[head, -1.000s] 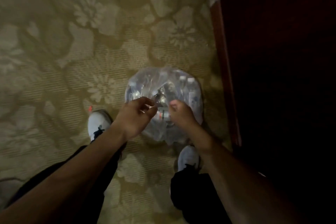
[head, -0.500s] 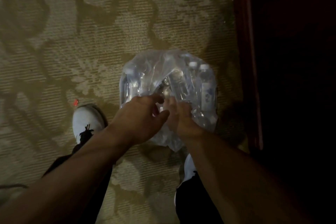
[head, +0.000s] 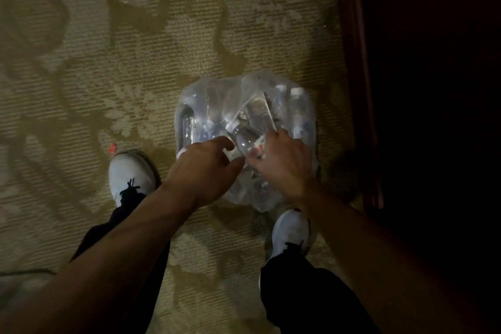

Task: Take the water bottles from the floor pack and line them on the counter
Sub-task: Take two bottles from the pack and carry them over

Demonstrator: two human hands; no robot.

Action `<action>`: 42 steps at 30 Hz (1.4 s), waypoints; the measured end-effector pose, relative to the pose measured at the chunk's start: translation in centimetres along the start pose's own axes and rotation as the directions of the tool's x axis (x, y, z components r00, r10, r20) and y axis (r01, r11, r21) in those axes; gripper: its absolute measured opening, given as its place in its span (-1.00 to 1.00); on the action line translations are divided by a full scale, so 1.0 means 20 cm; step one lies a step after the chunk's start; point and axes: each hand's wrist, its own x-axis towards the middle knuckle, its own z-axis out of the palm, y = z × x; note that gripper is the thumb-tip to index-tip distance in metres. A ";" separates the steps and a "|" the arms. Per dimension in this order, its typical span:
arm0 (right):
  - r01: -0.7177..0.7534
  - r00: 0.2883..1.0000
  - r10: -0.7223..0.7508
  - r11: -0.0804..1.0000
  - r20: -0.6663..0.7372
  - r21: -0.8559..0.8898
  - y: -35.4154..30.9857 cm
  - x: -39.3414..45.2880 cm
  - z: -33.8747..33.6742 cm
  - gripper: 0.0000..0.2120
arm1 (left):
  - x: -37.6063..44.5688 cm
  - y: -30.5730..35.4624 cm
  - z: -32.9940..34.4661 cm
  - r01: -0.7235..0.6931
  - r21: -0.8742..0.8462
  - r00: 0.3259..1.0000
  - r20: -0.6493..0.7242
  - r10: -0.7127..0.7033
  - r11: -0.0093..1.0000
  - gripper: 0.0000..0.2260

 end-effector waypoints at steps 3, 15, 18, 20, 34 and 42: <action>-0.218 0.956 0.136 0.922 0.260 0.319 0.03 0.00 -0.07 -0.47 | 0.01 0.00 0.01 -0.005 -0.011 1.000 -0.012 0.005 1.000 -0.64; -0.535 0.845 0.071 0.087 0.530 0.841 -0.17 -0.01 0.00 -0.42 | 0.02 0.01 -0.09 0.220 -0.439 0.976 0.097 -0.197 0.871 -0.53; -0.450 0.893 0.291 0.599 0.343 0.662 -0.14 0.13 0.09 -0.67 | 0.06 -0.02 -0.09 0.180 -0.177 0.983 0.071 -0.170 0.968 -0.40; -0.433 0.901 0.353 0.742 0.251 0.512 -0.10 0.18 0.14 -0.69 | 0.07 -0.02 -0.10 0.174 -0.112 0.984 0.068 -0.167 0.978 -0.37; -0.520 0.854 0.398 0.665 0.335 0.536 -0.04 0.29 0.27 -0.04 | 0.11 -0.06 -0.07 0.033 -0.034 0.997 -0.068 -0.035 0.999 -0.49; -0.581 0.813 0.533 0.726 0.232 0.367 -0.08 0.51 0.30 -0.25 | 0.17 -0.07 -0.09 0.088 -0.091 0.996 -0.026 -0.090 0.992 -0.44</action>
